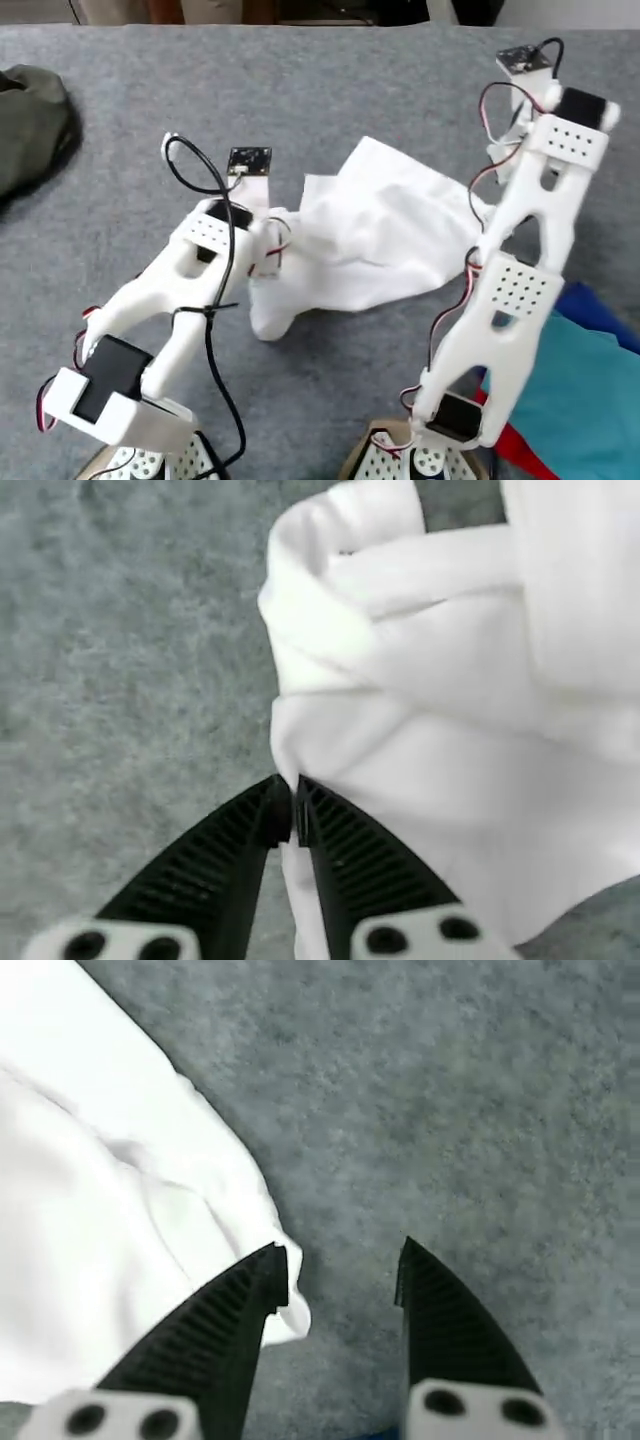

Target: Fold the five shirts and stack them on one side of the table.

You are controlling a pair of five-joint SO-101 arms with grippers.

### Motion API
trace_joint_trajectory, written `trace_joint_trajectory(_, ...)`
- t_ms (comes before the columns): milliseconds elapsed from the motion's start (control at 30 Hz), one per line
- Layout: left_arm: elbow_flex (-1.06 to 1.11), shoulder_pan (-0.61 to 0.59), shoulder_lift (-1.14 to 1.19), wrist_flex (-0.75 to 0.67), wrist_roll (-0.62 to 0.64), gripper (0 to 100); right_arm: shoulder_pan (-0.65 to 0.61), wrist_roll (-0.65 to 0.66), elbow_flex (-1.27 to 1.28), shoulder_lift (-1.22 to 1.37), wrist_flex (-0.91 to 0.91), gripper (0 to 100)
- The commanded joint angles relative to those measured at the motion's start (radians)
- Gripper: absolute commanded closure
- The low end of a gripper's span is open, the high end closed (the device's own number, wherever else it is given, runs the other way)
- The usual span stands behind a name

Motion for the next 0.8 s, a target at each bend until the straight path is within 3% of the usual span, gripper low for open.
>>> trace_joint_trajectory(0, -0.018, -0.068, -0.045, 0.066, -0.109, 98, -0.104, -0.023, -0.05, -0.015, 0.018, 80.7)
trace_joint_trajectory(233, -0.011, -0.227, -0.045, 0.178, -0.285, 98, -0.406, -0.115, -0.051, -0.039, 0.015, 80.7)
trace_joint_trajectory(433, 0.068, -0.307, -0.045, 0.189, -0.348, 98, -0.661, -0.183, -0.048, 0.012, -0.095, 80.7)
trace_joint_trajectory(767, 0.15, -0.419, -0.045, 0.157, -0.364, 98, -0.788, -0.221, -0.05, 0.186, -0.25, 80.7)
